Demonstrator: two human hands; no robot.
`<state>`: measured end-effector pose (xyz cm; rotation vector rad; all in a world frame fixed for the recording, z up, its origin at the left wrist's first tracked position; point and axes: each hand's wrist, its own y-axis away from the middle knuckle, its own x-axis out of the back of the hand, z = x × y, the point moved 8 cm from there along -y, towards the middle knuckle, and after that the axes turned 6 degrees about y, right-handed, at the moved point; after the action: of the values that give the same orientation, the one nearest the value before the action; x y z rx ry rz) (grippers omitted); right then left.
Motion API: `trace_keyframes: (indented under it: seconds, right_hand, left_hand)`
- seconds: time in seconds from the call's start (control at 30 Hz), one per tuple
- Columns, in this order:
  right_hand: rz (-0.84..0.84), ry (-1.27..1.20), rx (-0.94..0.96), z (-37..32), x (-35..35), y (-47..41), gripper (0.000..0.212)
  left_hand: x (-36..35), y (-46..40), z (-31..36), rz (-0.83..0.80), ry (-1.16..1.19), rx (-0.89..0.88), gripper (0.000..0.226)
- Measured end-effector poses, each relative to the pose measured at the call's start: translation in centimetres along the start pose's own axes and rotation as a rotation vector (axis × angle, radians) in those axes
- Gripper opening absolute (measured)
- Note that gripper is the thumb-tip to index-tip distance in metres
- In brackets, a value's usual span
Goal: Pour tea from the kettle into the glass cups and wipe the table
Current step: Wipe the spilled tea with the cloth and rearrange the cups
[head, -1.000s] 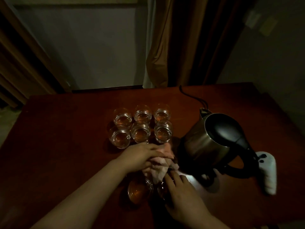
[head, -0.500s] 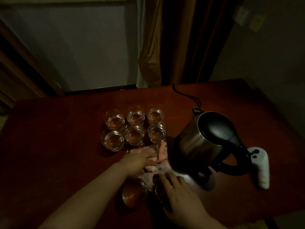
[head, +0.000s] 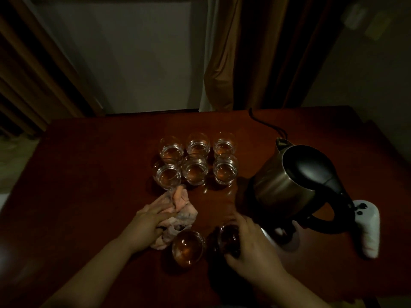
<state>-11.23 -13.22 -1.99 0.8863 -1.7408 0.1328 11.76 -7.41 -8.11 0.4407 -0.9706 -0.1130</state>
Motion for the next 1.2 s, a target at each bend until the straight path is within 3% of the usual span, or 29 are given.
trace_keyframes:
  seconds: [0.23, 0.5, 0.6, 0.63, 0.7, 0.77, 0.83, 1.03, 1.2]
  right_hand:
    - [0.119, -0.047, 0.050, -2.3, 2.7, -5.0, 0.088]
    - [0.109, 0.012, 0.194, -7.4, 2.3, -8.4, 0.090]
    - [0.109, 0.017, 0.240, -9.2, 1.6, -9.4, 0.094]
    - [0.107, 0.017, 0.253, -9.6, 1.3, -9.7, 0.094]
    - [0.106, 0.018, 0.274, -10.4, 0.8, -10.1, 0.089]
    - [0.113, 0.011, 0.288, -10.8, 0.4, -10.3, 0.079]
    - [0.116, -0.006, 0.291, -10.9, 0.2, -10.5, 0.072]
    - [0.122, -0.125, 0.258, -10.4, 1.1, -9.7, 0.079]
    - [0.268, -0.518, 0.050, -3.3, 2.8, -5.9, 0.040]
  left_hand:
    - [-0.9, 3.9, -2.3, 0.151, 0.017, 0.265, 0.053]
    - [0.1, 8.6, -3.6, 0.332, 0.069, 0.569, 0.057]
    - [2.2, 9.9, 0.0, 0.649, 0.231, 0.352, 0.059]
    - [2.5, 10.1, 1.8, 0.670, 0.307, 0.256, 0.064]
    - [1.3, 9.4, 5.3, 0.506, 0.396, 0.120, 0.079]
    - [-0.9, 8.2, 6.9, 0.301, 0.334, 0.108, 0.097]
    - [-2.4, 7.2, 6.8, 0.220, 0.267, 0.147, 0.108]
    - [-3.5, 6.3, 6.4, 0.252, 0.188, 0.155, 0.097]
    - [-2.2, 5.8, 7.4, 0.343, 0.209, 0.135, 0.091]
